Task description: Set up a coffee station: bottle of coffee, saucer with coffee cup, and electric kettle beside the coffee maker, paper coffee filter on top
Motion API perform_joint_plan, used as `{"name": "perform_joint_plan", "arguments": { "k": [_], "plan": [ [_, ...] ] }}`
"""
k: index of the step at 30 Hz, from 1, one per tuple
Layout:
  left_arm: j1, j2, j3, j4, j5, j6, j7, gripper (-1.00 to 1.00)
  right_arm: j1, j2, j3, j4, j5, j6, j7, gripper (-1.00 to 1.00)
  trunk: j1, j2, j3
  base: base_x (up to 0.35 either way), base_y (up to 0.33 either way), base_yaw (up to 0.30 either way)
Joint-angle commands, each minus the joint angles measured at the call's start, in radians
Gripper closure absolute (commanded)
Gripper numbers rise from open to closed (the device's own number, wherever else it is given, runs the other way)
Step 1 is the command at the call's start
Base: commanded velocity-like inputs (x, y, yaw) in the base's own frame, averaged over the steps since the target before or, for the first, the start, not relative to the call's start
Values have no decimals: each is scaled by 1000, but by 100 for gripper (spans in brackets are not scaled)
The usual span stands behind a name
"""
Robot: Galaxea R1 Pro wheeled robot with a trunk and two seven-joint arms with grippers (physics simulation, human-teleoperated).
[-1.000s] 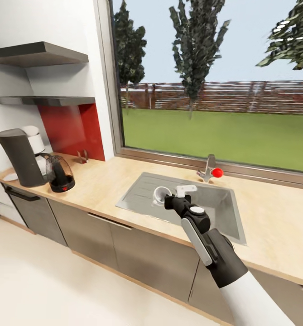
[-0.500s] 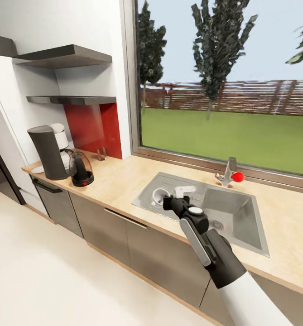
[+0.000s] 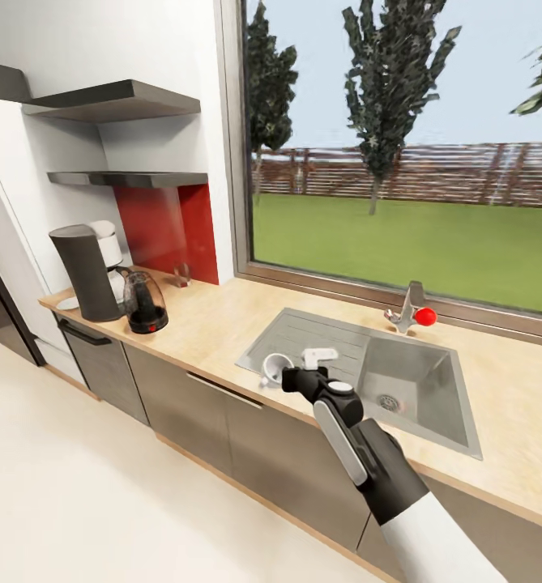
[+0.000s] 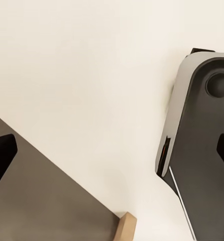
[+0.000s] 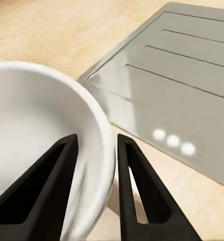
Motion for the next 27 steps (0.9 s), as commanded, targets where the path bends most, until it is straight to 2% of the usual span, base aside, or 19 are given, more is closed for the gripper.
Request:
{"name": "perform_joint_plan", "arguments": {
  "k": [1, 4, 11, 20, 27],
  "plan": [
    [-1, 0, 6, 1, -11, -4, 4, -100, -1, 0, 1, 5, -11, 2, -10, 100, 1, -2, -2, 0, 0, 0],
    [0, 0, 6, 1, -11, -4, 4, -100, -1, 1, 1, 22, -14, 2, -9, 100, 1, -2, -2, 0, 0, 0],
    [0, 0, 6, 2, -11, -4, 5, -100, -1, 1, 0, 30, -60, 2, -9, 100, 1, -2, -2, 0, 0, 26],
    [0, -2, 8, 2, -10, -3, 5, -100, -1, 1, 1, 30, -63, 2, -9, 100, 1, -2, -2, 2, 0, 244],
    [-1, -5, 9, 2, -7, -2, 5, -100, -1, 1, 1, 30, -63, 2, -9, 100, 1, -2, -2, 198, 174, 273]
  ]
}}
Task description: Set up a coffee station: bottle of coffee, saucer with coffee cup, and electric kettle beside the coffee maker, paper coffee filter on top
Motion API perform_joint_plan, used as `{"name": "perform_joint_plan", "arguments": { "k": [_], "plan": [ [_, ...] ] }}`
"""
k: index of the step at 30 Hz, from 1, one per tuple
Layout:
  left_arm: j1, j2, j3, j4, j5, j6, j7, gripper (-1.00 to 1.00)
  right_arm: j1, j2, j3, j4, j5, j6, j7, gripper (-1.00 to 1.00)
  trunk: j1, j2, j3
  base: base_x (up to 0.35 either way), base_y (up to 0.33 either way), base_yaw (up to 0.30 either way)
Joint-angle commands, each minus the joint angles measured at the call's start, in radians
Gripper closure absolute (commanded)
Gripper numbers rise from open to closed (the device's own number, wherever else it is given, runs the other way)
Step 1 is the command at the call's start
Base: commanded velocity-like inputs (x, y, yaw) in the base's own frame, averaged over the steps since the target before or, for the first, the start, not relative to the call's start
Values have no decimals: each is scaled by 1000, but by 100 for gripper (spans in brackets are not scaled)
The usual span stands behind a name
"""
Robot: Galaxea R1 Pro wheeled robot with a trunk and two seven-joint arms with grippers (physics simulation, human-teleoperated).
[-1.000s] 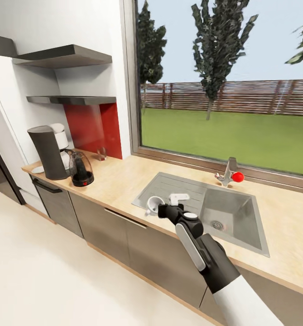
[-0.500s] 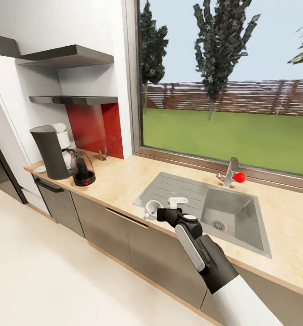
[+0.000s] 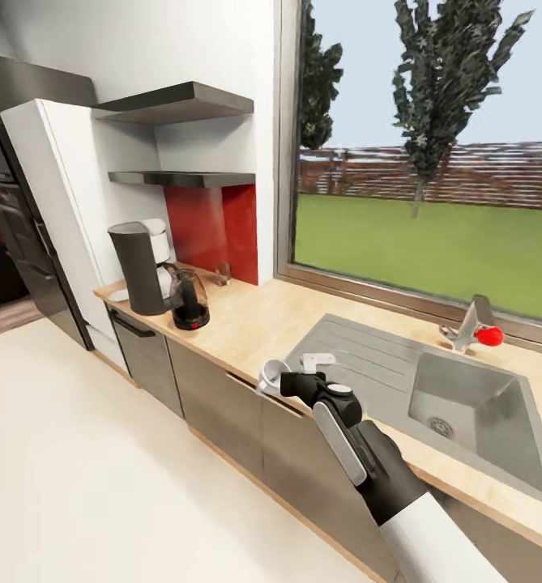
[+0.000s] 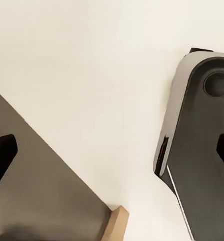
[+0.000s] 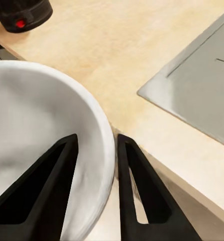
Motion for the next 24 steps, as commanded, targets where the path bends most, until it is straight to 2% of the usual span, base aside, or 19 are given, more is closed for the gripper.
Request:
{"name": "perform_joint_plan", "arguments": {
  "k": [1, 24],
  "plan": [
    [-1, 0, 6, 2, -11, -4, 4, -100, -1, 0, 1, -1, -11, 2, -10, 100, 1, -2, -2, 239, 217, 265],
    [-1, -7, 10, -1, -11, -6, 4, -100, -1, 0, 1, 0, -10, 2, -10, 100, 1, -2, 18, 228, 253, 244]
  ]
}}
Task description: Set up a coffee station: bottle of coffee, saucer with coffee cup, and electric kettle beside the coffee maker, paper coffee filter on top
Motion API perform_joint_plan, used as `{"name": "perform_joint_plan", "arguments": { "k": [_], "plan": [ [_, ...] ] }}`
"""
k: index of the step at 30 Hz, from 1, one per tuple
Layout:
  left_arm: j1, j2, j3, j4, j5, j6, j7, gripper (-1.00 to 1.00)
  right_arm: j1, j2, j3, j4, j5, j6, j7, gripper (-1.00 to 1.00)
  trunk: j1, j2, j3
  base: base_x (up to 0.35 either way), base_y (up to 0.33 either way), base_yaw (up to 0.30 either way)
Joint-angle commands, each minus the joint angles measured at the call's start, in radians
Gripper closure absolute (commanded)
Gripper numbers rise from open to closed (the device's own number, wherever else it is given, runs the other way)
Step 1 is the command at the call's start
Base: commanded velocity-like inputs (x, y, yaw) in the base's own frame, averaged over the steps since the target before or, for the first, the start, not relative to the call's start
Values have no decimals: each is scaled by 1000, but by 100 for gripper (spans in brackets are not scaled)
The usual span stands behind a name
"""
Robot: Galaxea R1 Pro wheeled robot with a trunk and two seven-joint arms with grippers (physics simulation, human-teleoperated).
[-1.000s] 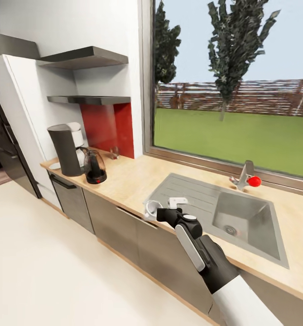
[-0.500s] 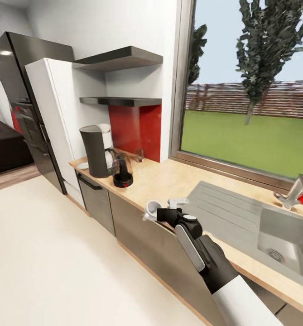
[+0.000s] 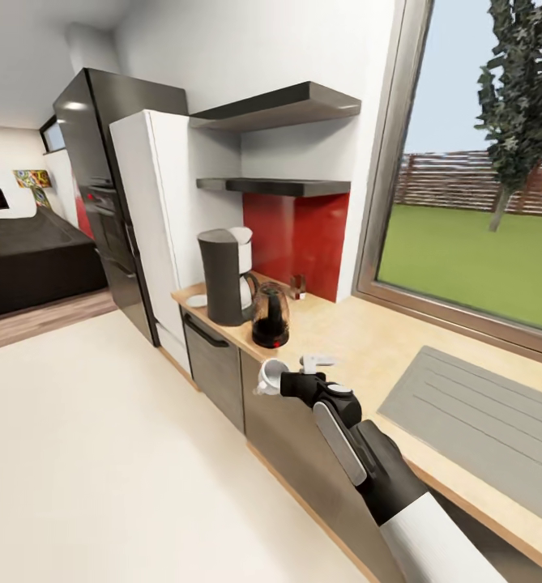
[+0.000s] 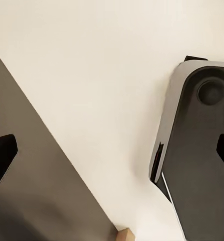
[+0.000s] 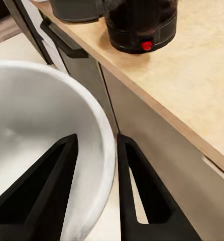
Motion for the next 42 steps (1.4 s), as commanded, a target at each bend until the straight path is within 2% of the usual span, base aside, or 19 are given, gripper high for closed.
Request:
{"name": "perform_joint_plan", "arguments": {
  "k": [1, 31, 42],
  "plan": [
    [-1, 0, 6, 2, -10, -4, 4, -100, -1, 0, 1, -1, -11, 2, -10, 100, 1, -2, -1, 245, 249, 245],
    [-1, 0, 2, 1, -12, -8, 4, -100, -1, -3, 2, 6, -10, 2, -10, 100, 1, -2, 5, 253, 242, 270],
    [-1, 0, 2, 1, -14, -9, 4, -100, -1, -3, 1, 1, -10, 2, -10, 100, 1, -2, 5, 321, 81, 47]
  ]
}}
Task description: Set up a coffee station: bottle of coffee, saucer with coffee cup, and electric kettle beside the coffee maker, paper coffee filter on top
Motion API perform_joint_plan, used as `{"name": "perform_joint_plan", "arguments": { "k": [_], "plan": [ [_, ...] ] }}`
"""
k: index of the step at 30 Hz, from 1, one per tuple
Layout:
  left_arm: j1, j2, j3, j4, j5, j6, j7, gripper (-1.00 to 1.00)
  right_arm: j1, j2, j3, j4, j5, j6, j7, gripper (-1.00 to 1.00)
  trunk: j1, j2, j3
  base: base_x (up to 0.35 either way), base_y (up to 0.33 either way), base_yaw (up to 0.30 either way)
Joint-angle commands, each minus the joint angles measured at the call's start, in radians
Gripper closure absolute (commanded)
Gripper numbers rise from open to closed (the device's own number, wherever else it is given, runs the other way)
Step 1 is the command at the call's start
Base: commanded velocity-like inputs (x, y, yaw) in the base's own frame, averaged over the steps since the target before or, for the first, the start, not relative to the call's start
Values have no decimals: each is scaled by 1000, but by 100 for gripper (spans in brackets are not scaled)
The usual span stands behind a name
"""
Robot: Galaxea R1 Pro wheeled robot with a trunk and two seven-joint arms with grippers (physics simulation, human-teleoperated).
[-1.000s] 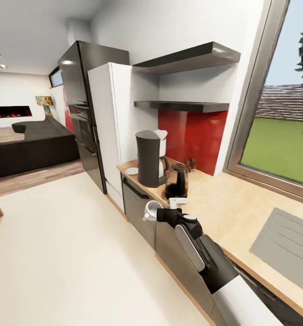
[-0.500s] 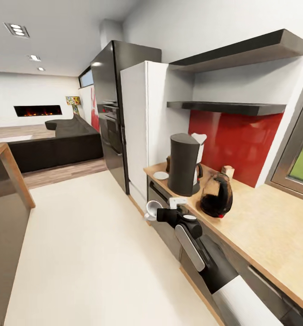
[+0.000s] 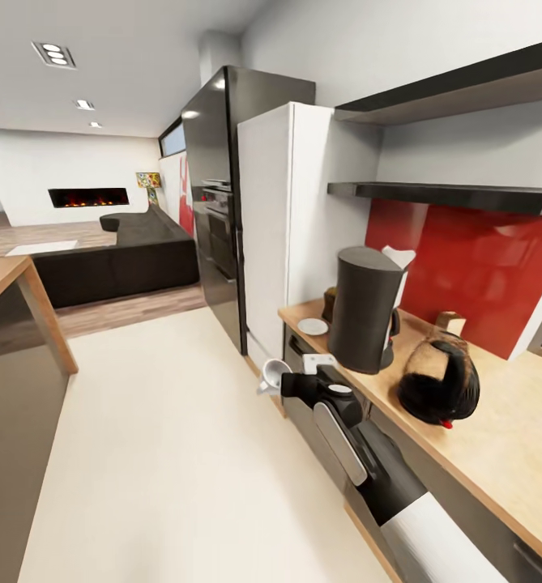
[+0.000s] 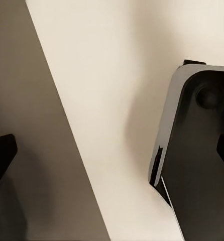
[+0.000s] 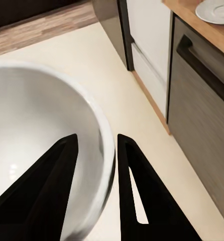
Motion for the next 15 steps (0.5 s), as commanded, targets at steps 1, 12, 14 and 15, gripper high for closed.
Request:
{"name": "perform_joint_plan", "arguments": {
  "k": [1, 12, 14, 15],
  "plan": [
    [-1, 0, 6, 2, -11, -4, 4, -100, -1, 0, 1, -2, -10, 2, -10, 100, 1, -2, -2, 334, 2, 1],
    [-1, 0, 6, 2, -10, -4, 4, -100, -1, -2, 1, 5, -10, 2, -9, 100, 1, -2, -2, 330, 81, 0],
    [-1, 0, 6, 2, -10, -4, 4, -100, -1, -1, 1, 2, -10, 2, -10, 100, 1, -2, -2, 307, 198, 0],
    [-1, 0, 6, 2, -11, -4, 4, -100, -1, -1, 1, 1, -10, 2, -10, 100, 1, -2, -2, 304, 204, 0]
  ]
}}
